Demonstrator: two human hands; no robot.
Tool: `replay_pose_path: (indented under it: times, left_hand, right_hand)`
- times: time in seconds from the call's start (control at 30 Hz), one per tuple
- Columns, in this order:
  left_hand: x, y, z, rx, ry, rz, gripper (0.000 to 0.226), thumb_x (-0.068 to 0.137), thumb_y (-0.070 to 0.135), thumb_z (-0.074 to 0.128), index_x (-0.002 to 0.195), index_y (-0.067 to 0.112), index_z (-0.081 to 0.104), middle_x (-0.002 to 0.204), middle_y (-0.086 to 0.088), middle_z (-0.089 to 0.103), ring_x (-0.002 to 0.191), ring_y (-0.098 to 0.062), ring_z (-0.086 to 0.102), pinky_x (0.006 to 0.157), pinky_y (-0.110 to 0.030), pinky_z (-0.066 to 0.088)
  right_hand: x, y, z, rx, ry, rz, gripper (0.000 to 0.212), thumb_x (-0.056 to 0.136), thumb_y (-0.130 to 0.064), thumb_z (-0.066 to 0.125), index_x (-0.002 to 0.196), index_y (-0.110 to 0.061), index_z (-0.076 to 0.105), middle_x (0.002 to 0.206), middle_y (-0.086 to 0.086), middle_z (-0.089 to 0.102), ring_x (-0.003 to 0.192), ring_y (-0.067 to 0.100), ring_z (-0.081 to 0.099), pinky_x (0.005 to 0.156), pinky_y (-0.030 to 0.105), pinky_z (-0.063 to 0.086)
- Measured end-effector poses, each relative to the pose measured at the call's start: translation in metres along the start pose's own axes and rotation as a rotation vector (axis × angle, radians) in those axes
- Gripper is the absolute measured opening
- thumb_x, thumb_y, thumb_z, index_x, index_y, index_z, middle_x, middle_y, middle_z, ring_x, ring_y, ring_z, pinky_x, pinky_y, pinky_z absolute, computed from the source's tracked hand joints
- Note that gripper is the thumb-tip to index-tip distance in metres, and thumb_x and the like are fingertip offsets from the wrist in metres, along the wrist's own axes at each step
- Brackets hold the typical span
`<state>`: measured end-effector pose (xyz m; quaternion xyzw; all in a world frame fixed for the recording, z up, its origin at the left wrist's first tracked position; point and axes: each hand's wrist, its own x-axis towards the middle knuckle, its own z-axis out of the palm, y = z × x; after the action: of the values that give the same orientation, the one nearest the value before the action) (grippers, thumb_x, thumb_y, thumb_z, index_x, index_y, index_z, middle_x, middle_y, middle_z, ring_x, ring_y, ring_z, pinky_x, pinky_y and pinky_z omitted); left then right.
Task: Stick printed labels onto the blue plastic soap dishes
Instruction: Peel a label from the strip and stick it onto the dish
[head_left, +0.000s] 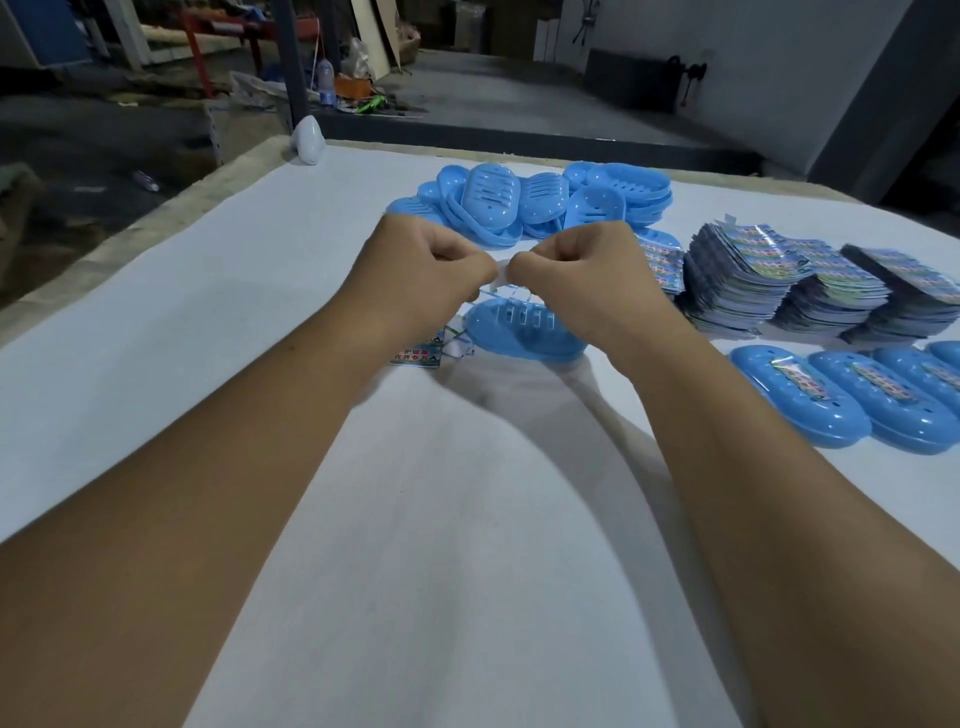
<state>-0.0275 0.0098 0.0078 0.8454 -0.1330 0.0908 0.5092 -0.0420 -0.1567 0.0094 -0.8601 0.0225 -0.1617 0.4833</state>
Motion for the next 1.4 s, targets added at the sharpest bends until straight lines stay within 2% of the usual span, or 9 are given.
replay_pose_path:
  times: [0.23,0.43,0.5,0.6,0.7,0.87,1.03,1.2,1.4]
  left_hand:
    - [-0.004,0.000,0.001,-0.073,-0.041,-0.060,0.021,0.084,0.034,0.072,0.066,0.025,0.077,0.062,0.014,0.069,0.046,0.004,0.046,0.059,-0.024,0.038]
    - [-0.001,-0.004,-0.001,-0.052,-0.049,-0.095,0.020,0.078,0.040,0.067,0.070,0.026,0.079,0.078,-0.007,0.074,0.065,-0.010,0.052,0.068,-0.034,0.049]
    - [0.000,-0.006,-0.002,-0.068,-0.026,-0.101,0.021,0.074,0.047,0.070,0.070,0.027,0.079,0.074,0.000,0.074,0.063,-0.008,0.053,0.063,-0.028,0.047]
    - [0.004,-0.010,-0.002,-0.055,0.032,-0.116,0.024,0.077,0.045,0.076,0.065,0.025,0.077,0.054,0.016,0.064,0.046,0.002,0.049,0.051,-0.019,0.040]
    - [0.007,-0.013,-0.002,-0.028,0.056,-0.132,0.026,0.080,0.040,0.074,0.062,0.021,0.073,0.041,0.017,0.051,0.036,0.001,0.042,0.040,-0.013,0.033]
    - [0.009,-0.015,-0.001,-0.027,0.053,-0.148,0.029,0.080,0.041,0.073,0.058,0.022,0.072,0.043,0.015,0.052,0.037,0.000,0.042,0.047,-0.019,0.036]
    - [0.012,-0.018,0.005,-0.015,0.060,-0.142,0.029,0.081,0.036,0.072,0.059,0.017,0.069,0.037,0.014,0.047,0.032,-0.002,0.039,0.034,-0.011,0.029]
    - [0.016,-0.017,0.022,-0.006,0.030,-0.138,0.027,0.078,0.044,0.079,0.073,0.017,0.077,0.057,0.014,0.067,0.042,0.003,0.052,0.049,-0.020,0.038]
    - [0.026,-0.017,0.036,0.103,-0.060,-0.153,0.030,0.073,0.043,0.079,0.065,0.015,0.074,0.042,0.008,0.058,0.042,-0.013,0.052,0.052,-0.028,0.047]
  right_hand:
    - [0.001,0.000,0.002,-0.004,-0.018,-0.037,0.031,0.075,-0.027,0.075,0.074,0.003,0.068,0.055,0.002,0.045,0.049,0.011,0.035,0.040,0.017,0.030]
    - [0.000,0.004,0.000,0.014,-0.098,-0.113,0.031,0.083,-0.034,0.080,0.071,-0.006,0.075,0.056,0.008,0.047,0.052,0.012,0.036,0.046,0.022,0.031]
    - [-0.001,0.004,0.001,-0.001,-0.115,-0.139,0.033,0.089,-0.039,0.076,0.075,-0.009,0.077,0.065,0.021,0.055,0.058,0.015,0.042,0.053,0.027,0.036]
    - [0.003,0.007,0.000,-0.021,-0.053,-0.090,0.034,0.090,-0.036,0.074,0.075,-0.005,0.076,0.061,0.012,0.052,0.057,0.015,0.041,0.051,0.024,0.035]
    - [0.008,0.013,-0.003,-0.058,0.010,-0.016,0.041,0.084,-0.037,0.078,0.075,0.003,0.071,0.056,0.006,0.042,0.050,0.015,0.032,0.042,0.019,0.028]
    - [0.009,0.013,-0.003,-0.048,0.009,0.029,0.039,0.080,-0.036,0.081,0.080,0.002,0.072,0.060,0.008,0.048,0.051,0.015,0.036,0.041,0.018,0.034]
    - [0.011,0.011,-0.009,-0.062,0.012,0.106,0.025,0.072,-0.038,0.081,0.069,-0.014,0.075,0.060,0.003,0.057,0.050,0.012,0.043,0.043,0.020,0.039]
    - [0.013,0.012,-0.017,-0.181,0.020,0.174,0.045,0.070,-0.044,0.082,0.070,0.000,0.070,0.055,0.003,0.052,0.040,0.011,0.036,0.048,0.024,0.035]
    - [0.012,0.018,-0.022,-0.353,-0.047,0.204,0.042,0.068,-0.044,0.082,0.060,-0.014,0.052,0.045,0.000,0.035,0.033,0.014,0.025,0.051,0.028,0.030]
